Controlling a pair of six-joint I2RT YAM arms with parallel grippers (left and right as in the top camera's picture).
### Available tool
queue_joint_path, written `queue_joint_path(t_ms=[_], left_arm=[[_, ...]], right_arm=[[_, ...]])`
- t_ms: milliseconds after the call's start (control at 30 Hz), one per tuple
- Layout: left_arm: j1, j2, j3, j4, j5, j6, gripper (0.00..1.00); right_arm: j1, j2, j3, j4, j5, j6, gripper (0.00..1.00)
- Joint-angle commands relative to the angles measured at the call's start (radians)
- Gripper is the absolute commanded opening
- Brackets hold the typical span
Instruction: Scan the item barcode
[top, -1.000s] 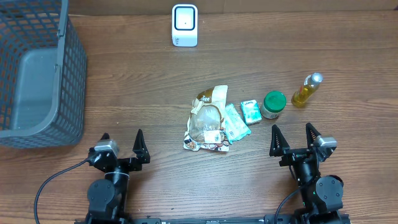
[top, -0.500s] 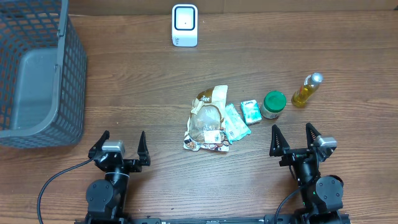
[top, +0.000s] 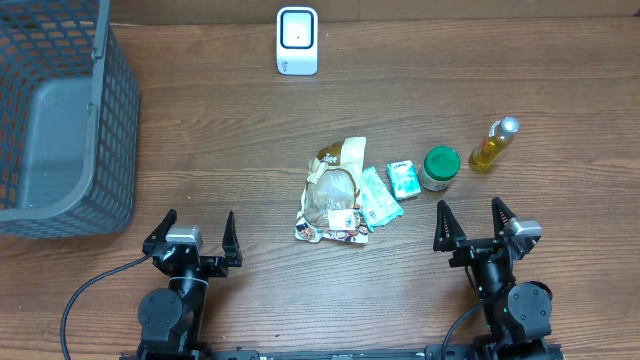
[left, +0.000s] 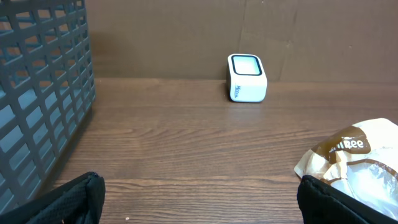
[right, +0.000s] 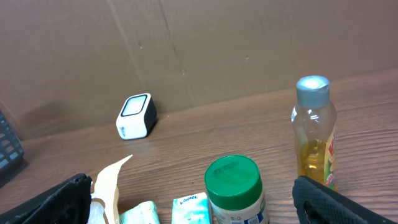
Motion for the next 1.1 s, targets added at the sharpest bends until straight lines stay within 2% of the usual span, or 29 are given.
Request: queue_joint_path(t_ms=[0, 1067], left_arm=[[0.006, -0.012, -0.015, 0.006, 0.011, 0.022, 1.0], [0.006, -0.012, -0.015, 0.006, 0.011, 0.022, 1.0]], right_arm=[[-0.005, -0.01, -0.011, 0.004, -0.002, -0.005, 1.0], [0.007, -0.01, -0.011, 0.004, -0.002, -0.005, 1.0]])
